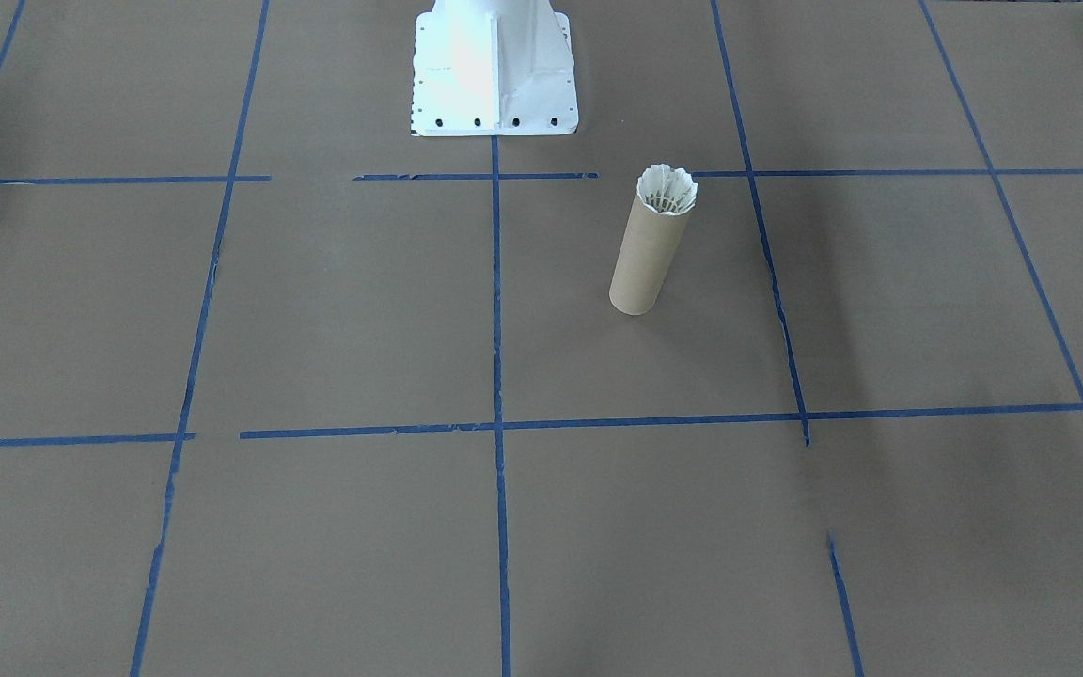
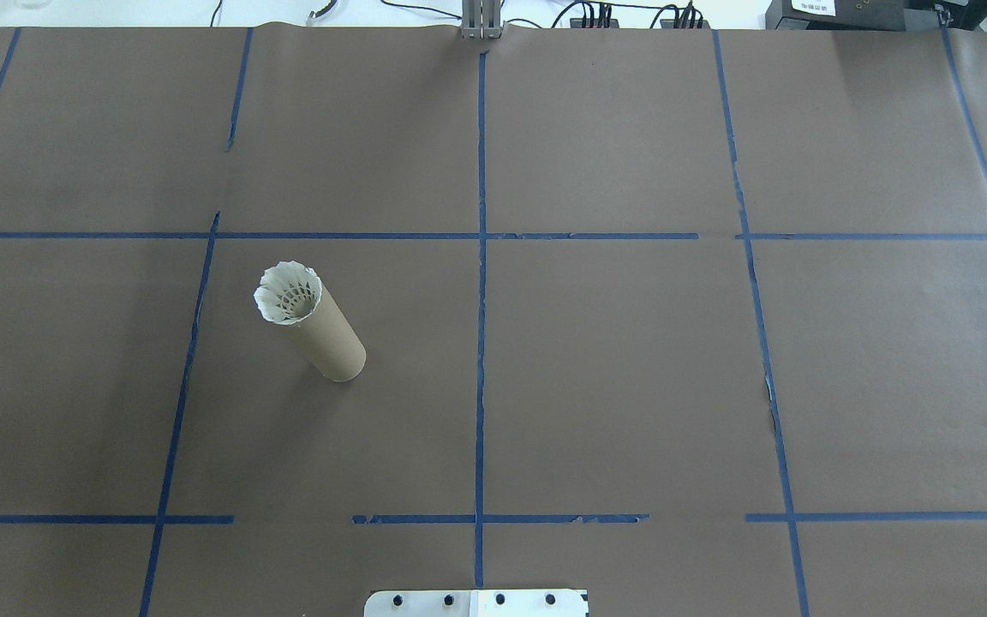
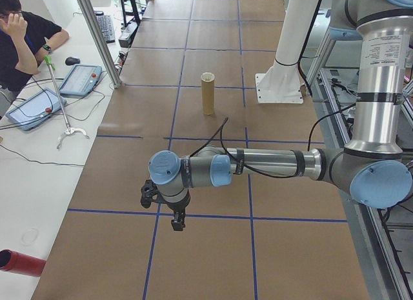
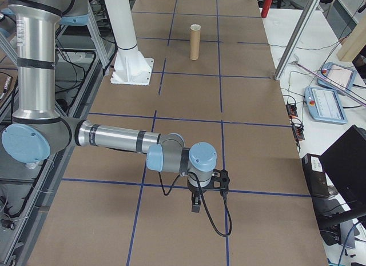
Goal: Collect badminton balls into bucket
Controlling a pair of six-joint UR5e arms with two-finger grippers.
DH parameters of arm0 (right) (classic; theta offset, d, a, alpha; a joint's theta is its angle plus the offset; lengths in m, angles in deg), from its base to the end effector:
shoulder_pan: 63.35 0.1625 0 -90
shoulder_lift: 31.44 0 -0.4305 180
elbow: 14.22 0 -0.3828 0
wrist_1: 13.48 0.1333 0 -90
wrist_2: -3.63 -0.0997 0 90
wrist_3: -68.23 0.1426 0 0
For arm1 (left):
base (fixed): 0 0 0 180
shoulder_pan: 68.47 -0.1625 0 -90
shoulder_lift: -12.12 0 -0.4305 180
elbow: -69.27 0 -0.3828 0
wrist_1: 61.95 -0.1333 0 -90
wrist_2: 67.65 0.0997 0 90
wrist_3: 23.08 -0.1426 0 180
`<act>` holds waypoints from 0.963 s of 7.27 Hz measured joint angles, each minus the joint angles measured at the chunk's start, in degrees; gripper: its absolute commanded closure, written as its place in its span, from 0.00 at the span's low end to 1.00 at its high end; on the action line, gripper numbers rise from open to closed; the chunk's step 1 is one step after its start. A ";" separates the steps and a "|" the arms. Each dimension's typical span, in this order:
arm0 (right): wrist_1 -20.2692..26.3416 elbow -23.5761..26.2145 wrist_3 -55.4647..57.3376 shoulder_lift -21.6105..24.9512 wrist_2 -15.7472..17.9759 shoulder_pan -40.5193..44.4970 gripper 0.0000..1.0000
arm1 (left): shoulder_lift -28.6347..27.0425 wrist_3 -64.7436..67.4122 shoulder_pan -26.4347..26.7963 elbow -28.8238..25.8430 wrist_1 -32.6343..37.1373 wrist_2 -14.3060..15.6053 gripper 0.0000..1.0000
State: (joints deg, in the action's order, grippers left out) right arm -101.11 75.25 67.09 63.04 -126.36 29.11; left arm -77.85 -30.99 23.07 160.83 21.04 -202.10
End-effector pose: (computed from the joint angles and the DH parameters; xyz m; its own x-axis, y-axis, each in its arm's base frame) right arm 0.0606 -0.4401 0.7388 0.7649 0.0426 0.6428 -0.0277 0.9991 -0.0333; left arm -0.0461 -0.4709 0.6936 0.7087 0.0517 -0.7036 -0.0715 0.9974 0.0013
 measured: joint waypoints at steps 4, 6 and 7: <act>0.00 0.00 0.00 0.00 -0.02 0.00 0.00 | -0.11 -0.08 -0.04 2.80 -0.11 -0.10 0.00; 0.00 0.00 0.00 0.00 0.00 0.00 0.00 | -0.19 -0.08 -0.04 3.37 -0.11 -0.11 0.00; 0.00 0.00 0.00 0.00 0.00 0.00 0.00 | -0.20 -0.08 -0.04 3.64 -0.11 -0.11 0.00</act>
